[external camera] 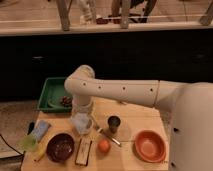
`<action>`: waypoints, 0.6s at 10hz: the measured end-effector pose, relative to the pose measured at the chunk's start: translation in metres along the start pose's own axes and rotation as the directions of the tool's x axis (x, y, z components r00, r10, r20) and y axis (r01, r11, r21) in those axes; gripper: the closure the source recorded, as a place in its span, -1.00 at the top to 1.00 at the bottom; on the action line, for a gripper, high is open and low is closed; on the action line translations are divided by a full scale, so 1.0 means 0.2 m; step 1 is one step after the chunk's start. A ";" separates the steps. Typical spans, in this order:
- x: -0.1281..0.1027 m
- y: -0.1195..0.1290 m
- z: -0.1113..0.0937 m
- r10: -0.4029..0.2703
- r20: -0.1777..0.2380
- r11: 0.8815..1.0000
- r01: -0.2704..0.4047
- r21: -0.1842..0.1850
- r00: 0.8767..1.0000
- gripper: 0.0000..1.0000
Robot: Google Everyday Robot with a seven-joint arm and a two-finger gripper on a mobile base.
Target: Place towel in paper cup
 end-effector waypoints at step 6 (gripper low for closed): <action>0.03 0.02 0.00 -0.003 -0.002 1.000 0.004 0.022 1.000 0.60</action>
